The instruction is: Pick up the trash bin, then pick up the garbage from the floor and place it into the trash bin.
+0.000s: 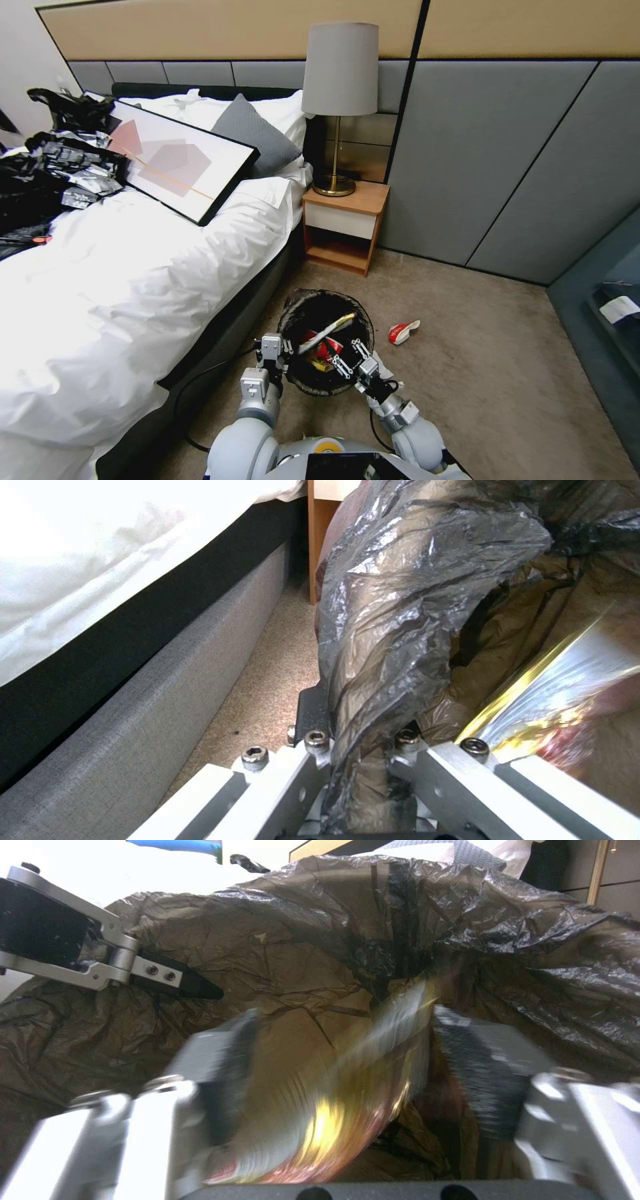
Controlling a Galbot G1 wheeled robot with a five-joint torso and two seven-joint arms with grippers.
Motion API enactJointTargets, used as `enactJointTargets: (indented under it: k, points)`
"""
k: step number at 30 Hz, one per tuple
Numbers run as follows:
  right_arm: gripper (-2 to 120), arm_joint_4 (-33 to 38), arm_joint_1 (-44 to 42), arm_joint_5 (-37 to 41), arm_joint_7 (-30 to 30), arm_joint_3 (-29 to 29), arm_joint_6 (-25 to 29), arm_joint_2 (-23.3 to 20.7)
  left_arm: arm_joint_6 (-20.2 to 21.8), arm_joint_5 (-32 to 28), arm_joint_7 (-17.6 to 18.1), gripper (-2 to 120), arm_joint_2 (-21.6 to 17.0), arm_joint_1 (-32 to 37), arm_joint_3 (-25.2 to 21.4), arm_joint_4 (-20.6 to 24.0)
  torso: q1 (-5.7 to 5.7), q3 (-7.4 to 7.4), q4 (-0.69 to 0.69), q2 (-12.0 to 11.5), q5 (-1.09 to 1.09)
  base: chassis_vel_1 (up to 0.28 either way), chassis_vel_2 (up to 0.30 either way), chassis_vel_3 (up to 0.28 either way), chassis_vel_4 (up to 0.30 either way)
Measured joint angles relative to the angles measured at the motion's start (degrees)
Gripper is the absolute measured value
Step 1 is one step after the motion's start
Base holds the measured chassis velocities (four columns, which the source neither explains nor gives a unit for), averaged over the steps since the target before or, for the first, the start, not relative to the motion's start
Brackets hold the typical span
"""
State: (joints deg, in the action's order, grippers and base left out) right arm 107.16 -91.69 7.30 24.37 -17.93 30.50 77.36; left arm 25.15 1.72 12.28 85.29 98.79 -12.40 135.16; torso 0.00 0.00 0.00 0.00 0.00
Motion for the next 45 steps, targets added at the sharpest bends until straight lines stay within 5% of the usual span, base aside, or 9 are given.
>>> enactJointTargets:
  k: [12,19,28,33,45]
  points:
    - [112,4.52,-2.42,-0.82,0.26,-1.22,0.97,-0.51,0.0,0.04,0.13,0,-0.21,-0.05,0.13,0.02,0.0,0.0,0.0,0.0,0.0,0.0,0.0,0.0,0.0]
    - [114,13.5,-4.85,-1.34,-1.51,-3.85,2.85,0.64,-0.07,0.01,0.16,0,-0.32,-0.02,-0.19,0.04,0.0,0.0,0.0,0.0,0.0,0.0,0.0,0.0,0.0]
    - [107,21.79,-8.69,-6.68,-17.4,-11.94,2.94,4.71,-0.24,-0.03,0.2,0,-0.15,0.03,-0.87,0.04,0.0,0.0,0.01,0.0,0.0,0.0,0.0,0.0,0.0]
    - [100,22.05,-12.82,-6.83,-25.85,-14.99,3.76,7.8,-0.34,-0.03,0.2,0,0.1,-0.02,-1.19,-0.05,0.0,0.0,0.0,0.0,0.0,0.0,0.0,0.0,0.0]
    - [100,16.6,-14.42,-8.55,-31.75,-16.34,4.97,13.78,-0.51,-0.04,0.28,0,0.59,0.0,-1.79,0.01,0.0,0.0,0.0,0.0,0.0,0.0,0.0,0.0,0.0]
